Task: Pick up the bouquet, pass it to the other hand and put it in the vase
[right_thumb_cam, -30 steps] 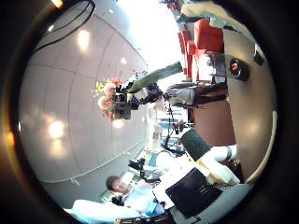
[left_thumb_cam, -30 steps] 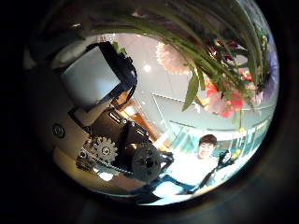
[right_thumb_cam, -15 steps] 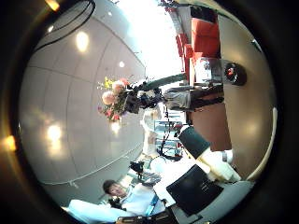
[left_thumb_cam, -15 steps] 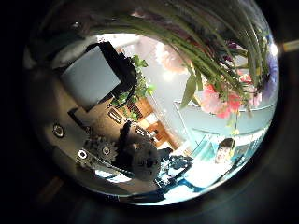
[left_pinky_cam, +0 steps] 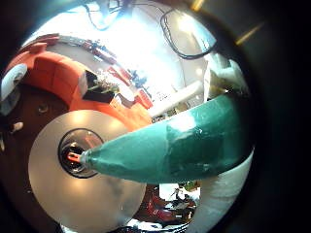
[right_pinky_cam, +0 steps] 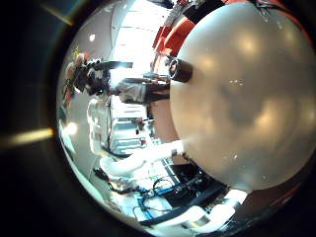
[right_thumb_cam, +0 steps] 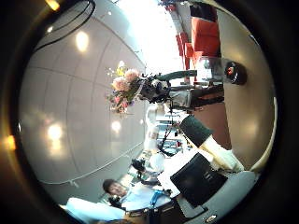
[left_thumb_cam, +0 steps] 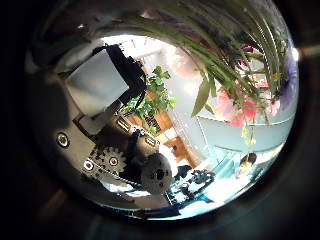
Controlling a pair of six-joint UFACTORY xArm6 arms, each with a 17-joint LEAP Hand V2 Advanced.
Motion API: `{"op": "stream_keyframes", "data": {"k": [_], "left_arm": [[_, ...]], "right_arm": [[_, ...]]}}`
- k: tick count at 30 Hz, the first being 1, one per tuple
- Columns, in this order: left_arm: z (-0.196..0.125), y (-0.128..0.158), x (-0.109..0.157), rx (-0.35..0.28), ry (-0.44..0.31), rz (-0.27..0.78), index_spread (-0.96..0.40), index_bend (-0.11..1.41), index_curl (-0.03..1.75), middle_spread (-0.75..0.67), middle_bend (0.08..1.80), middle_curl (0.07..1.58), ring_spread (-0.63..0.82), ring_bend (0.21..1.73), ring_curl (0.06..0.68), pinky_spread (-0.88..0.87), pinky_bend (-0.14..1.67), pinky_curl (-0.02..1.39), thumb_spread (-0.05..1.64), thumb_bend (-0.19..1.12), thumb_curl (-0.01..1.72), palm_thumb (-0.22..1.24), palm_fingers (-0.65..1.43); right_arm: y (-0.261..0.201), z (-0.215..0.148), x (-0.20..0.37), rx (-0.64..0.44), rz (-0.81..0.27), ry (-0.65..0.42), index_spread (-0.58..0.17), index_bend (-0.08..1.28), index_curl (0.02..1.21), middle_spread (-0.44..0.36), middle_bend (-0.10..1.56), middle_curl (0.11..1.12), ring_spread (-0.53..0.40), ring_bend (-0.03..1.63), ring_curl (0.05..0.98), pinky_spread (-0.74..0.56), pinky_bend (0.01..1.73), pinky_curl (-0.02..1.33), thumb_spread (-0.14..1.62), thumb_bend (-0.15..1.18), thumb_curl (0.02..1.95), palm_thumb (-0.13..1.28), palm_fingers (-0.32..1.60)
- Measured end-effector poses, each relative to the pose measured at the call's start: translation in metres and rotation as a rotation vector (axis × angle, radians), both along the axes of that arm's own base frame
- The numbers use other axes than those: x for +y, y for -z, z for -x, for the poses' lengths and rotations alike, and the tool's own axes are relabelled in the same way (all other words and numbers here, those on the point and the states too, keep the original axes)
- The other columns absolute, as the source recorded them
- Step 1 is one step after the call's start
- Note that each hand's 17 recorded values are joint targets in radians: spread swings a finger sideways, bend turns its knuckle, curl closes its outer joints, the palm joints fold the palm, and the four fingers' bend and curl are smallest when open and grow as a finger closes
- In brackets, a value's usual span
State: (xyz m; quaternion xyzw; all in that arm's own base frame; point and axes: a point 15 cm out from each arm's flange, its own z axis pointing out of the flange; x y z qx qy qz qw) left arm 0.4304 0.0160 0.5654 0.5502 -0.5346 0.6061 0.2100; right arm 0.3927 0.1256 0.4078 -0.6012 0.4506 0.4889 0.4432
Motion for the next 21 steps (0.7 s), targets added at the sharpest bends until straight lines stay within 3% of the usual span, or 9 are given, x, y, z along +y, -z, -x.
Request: {"op": "stream_keyframes", "data": {"k": [8,12,21], "left_arm": [[-0.028,0.025,0.000,0.023,-0.006,0.010,-0.75,0.60,1.31,-0.47,1.22,0.89,-0.38,1.51,0.528,-0.62,1.14,0.98,1.09,0.04,0.90,1.07,1.10],[-0.043,0.036,0.008,0.036,-0.033,-0.006,-0.75,0.59,1.32,-0.47,1.22,0.89,-0.38,1.51,0.529,-0.63,1.13,0.99,1.10,0.03,0.90,1.07,1.10],[-0.066,0.064,0.001,0.071,-0.006,0.006,-0.75,0.53,1.35,-0.47,1.21,0.89,-0.39,1.50,0.523,-0.63,1.12,0.98,1.05,-0.02,0.86,1.00,1.09]], "right_arm": [[0.000,0.000,0.000,0.002,0.001,0.000,-0.345,0.18,0.36,0.012,0.21,0.35,0.116,0.41,0.236,0.43,0.41,0.33,1.01,-0.02,0.55,0.78,0.21],[0.001,0.000,0.000,0.000,0.000,-0.001,-0.342,0.18,0.35,-0.046,0.20,0.35,0.116,0.39,0.233,0.43,0.40,0.32,1.01,-0.02,0.55,0.78,0.23],[0.001,0.000,0.000,-0.003,0.000,0.000,-0.338,0.18,0.34,-0.031,0.19,0.34,0.111,0.37,0.234,0.43,0.37,0.30,1.01,-0.02,0.54,0.79,0.26]]}}
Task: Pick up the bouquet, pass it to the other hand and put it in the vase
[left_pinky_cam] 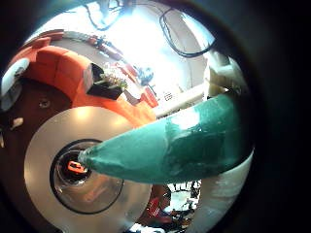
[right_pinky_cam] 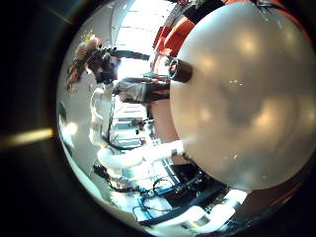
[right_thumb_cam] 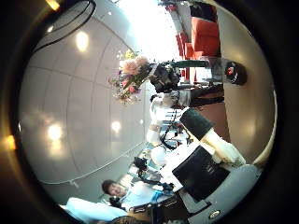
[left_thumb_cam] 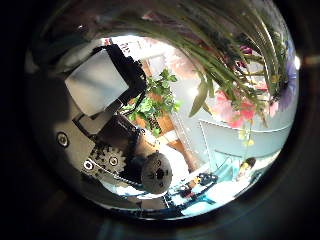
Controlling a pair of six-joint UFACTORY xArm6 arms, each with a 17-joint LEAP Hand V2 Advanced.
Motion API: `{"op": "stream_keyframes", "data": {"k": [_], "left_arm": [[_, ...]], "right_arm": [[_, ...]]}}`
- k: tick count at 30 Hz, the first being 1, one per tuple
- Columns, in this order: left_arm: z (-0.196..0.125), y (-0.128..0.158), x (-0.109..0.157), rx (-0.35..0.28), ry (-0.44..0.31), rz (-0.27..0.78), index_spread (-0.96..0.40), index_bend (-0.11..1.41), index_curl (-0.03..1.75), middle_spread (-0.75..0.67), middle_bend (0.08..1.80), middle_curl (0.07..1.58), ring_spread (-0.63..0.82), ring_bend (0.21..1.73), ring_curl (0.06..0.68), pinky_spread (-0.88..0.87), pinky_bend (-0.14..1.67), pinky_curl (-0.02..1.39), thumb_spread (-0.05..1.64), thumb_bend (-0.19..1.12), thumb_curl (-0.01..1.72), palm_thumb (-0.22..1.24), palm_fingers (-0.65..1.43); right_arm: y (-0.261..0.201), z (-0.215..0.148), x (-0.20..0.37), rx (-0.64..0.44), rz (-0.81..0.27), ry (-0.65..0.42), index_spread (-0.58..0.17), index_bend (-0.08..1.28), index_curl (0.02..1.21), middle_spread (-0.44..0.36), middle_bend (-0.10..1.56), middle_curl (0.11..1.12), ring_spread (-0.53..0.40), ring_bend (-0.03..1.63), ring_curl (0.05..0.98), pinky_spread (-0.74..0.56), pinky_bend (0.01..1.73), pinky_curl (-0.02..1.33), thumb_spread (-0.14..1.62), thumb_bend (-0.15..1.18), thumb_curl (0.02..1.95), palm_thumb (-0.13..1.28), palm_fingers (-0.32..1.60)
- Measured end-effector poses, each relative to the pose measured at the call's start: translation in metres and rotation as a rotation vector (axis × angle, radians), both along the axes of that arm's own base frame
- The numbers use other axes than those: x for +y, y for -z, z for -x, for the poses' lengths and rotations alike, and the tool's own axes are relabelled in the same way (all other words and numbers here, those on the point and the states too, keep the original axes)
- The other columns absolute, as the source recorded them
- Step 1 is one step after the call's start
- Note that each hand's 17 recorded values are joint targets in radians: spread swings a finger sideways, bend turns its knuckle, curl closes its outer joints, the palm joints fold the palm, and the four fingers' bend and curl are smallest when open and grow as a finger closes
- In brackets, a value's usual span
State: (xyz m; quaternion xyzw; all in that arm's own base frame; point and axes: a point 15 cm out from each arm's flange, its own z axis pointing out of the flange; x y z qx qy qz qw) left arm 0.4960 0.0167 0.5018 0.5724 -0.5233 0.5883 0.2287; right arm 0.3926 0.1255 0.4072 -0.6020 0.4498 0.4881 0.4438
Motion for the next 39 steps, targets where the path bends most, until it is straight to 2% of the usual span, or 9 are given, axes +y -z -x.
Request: {"op": "stream_keyframes", "data": {"k": [6,8,9,12,14,18,28,33,39], "left_arm": [[-0.008,0.025,-0.004,0.024,0.026,0.021,-0.75,0.43,1.34,-0.47,1.15,0.86,-0.41,1.40,0.489,-0.64,1.08,0.92,0.99,-0.08,0.75,0.80,1.03],[-0.010,0.031,-0.007,0.020,0.040,0.030,-0.73,0.38,1.31,-0.46,1.12,0.85,-0.42,1.25,0.473,-0.64,0.99,0.89,0.98,-0.09,0.69,0.64,0.68],[-0.008,0.032,-0.010,0.016,0.054,0.035,-0.67,0.35,1.28,-0.35,0.96,0.85,-0.26,1.15,0.499,-0.43,0.70,0.91,0.97,-0.14,0.64,0.49,-0.07],[0.006,0.041,-0.021,0.030,0.129,0.061,-0.46,0.10,1.15,0.04,0.53,0.64,0.13,0.94,0.327,-0.02,0.44,0.74,0.94,-0.10,0.54,0.29,-0.41],[0.015,0.047,-0.019,0.044,0.166,0.084,-0.32,0.02,1.04,0.22,0.41,0.53,0.29,0.84,0.262,0.19,0.37,0.65,0.93,-0.09,0.49,0.20,-0.41],[0.017,0.048,0.006,0.032,0.114,0.092,-0.09,0.00,0.83,0.44,0.28,0.43,0.47,0.73,0.206,0.44,0.28,0.54,0.89,-0.06,0.43,0.10,-0.34],[0.061,0.017,0.036,0.029,-0.014,0.079,0.12,0.08,0.44,0.57,0.17,0.33,0.62,0.57,0.156,0.60,0.18,0.41,0.86,-0.04,0.37,0.07,-0.21],[0.083,0.033,0.038,0.183,-0.027,-0.008,0.18,0.16,0.39,0.58,0.16,0.29,0.65,0.51,0.145,0.60,0.17,0.36,0.86,-0.03,0.35,0.07,-0.13],[0.119,0.080,0.056,0.477,-0.068,-0.215,0.21,0.17,0.36,0.60,0.16,0.25,0.69,0.48,0.143,0.61,0.17,0.32,0.86,-0.03,0.34,0.07,-0.10]], "right_arm": [[0.001,0.000,-0.001,-0.005,-0.001,0.001,-0.338,0.18,0.34,-0.019,0.19,0.34,0.104,0.36,0.232,0.43,0.36,0.29,1.01,-0.02,0.54,0.79,0.27],[0.001,0.000,-0.001,-0.006,0.001,0.000,-0.335,0.18,0.34,-0.016,0.19,0.34,0.102,0.35,0.231,0.43,0.35,0.29,1.01,-0.02,0.54,0.79,0.28],[0.001,0.000,-0.001,-0.006,0.000,-0.001,-0.335,0.19,0.35,-0.015,0.19,0.34,0.102,0.35,0.230,0.43,0.35,0.29,1.01,-0.02,0.54,0.79,0.28],[-0.001,0.001,-0.002,-0.012,0.001,0.000,-0.334,0.19,0.35,-0.021,0.19,0.34,0.101,0.34,0.230,0.43,0.34,0.28,1.01,-0.02,0.54,0.80,0.30],[-0.001,0.001,-0.002,-0.012,-0.001,-0.001,-0.333,0.20,0.36,-0.026,0.19,0.34,0.101,0.34,0.230,0.43,0.33,0.28,1.01,-0.02,0.54,0.80,0.31],[-0.001,0.002,-0.002,-0.020,-0.002,-0.004,-0.331,0.20,0.36,-0.037,0.19,0.33,0.101,0.33,0.228,0.43,0.31,0.28,1.01,-0.02,0.54,0.80,0.32],[-0.002,0.005,-0.014,-0.064,-0.010,-0.003,-0.333,0.20,0.38,-0.019,0.19,0.32,0.088,0.30,0.226,0.44,0.28,0.27,1.01,-0.02,0.54,0.80,0.36],[0.009,0.012,-0.017,-0.094,0.027,-0.035,-0.332,0.20,0.39,-0.008,0.18,0.32,0.085,0.29,0.226,0.44,0.27,0.26,1.01,-0.02,0.54,0.80,0.37],[0.015,0.018,-0.018,-0.109,0.049,-0.058,-0.328,0.20,0.40,-0.013,0.18,0.32,0.085,0.27,0.226,0.44,0.26,0.26,1.01,-0.02,0.55,0.80,0.38]]}}
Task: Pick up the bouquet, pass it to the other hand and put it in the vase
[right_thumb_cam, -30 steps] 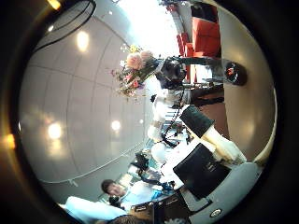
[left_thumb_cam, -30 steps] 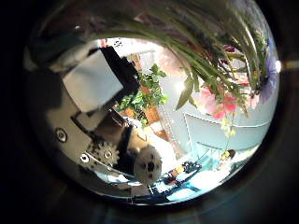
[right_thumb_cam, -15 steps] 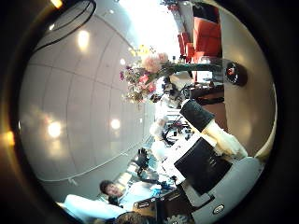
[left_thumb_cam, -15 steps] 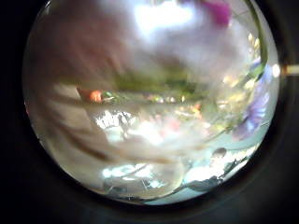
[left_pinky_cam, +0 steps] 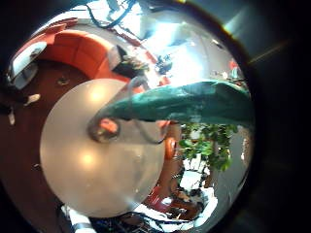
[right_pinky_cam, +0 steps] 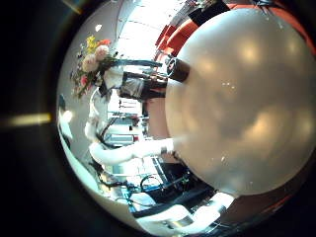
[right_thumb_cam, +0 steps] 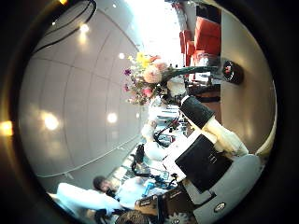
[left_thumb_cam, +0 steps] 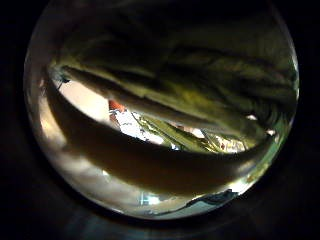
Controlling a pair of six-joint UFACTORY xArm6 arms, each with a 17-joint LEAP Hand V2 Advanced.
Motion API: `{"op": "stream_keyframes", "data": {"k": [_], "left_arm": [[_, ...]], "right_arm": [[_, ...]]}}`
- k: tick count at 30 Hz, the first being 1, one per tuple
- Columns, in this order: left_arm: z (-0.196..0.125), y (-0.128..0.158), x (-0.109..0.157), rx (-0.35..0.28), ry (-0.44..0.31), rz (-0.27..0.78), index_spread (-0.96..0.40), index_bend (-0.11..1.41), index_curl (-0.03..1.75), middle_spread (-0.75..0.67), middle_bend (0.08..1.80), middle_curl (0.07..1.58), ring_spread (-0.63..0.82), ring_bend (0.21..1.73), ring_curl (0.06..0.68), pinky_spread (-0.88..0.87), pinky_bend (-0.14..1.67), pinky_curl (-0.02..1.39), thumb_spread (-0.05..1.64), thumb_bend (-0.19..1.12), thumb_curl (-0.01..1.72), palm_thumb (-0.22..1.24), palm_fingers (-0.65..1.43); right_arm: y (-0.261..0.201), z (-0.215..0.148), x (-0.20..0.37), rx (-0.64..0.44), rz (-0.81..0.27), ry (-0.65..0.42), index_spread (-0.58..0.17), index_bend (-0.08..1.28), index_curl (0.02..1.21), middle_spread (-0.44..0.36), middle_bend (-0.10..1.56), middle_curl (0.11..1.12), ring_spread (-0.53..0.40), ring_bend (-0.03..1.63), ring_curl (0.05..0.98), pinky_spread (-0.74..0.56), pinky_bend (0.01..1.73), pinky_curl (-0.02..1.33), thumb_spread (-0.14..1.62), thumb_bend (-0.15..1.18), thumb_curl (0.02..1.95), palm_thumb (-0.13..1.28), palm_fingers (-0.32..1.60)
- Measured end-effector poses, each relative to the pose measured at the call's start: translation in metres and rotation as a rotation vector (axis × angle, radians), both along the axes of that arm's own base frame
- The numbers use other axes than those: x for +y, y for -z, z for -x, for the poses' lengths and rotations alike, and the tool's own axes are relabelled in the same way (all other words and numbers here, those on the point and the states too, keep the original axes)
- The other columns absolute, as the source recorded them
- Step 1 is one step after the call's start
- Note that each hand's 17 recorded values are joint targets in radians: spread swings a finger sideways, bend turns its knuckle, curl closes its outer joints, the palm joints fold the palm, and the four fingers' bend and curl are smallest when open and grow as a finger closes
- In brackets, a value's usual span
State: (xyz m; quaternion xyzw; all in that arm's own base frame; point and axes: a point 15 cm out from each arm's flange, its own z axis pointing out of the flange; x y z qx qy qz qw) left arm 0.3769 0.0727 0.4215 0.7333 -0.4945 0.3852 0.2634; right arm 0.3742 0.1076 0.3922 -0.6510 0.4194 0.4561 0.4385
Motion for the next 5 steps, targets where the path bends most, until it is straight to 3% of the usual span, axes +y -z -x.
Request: {"op": "stream_keyframes", "data": {"k": [3,5], "left_arm": [[0.003,0.015,0.017,0.095,-0.055,-0.072,0.21,0.17,0.35,0.61,0.16,0.24,0.70,0.47,0.147,0.62,0.17,0.30,0.86,-0.03,0.34,0.07,-0.09],[0.002,0.016,0.027,0.119,-0.070,-0.105,0.22,0.17,0.35,0.61,0.16,0.23,0.71,0.46,0.150,0.62,0.18,0.29,0.86,-0.03,0.34,0.07,-0.09]], "right_arm": [[0.000,0.005,0.001,-0.003,0.014,-0.019,-0.329,0.20,0.41,-0.008,0.18,0.31,0.086,0.27,0.227,0.44,0.25,0.26,1.01,-0.02,0.55,0.80,0.38],[-0.001,0.006,0.001,-0.003,0.015,-0.019,-0.330,0.20,0.41,-0.006,0.18,0.31,0.088,0.26,0.227,0.44,0.25,0.26,1.01,-0.02,0.55,0.80,0.39]]}}
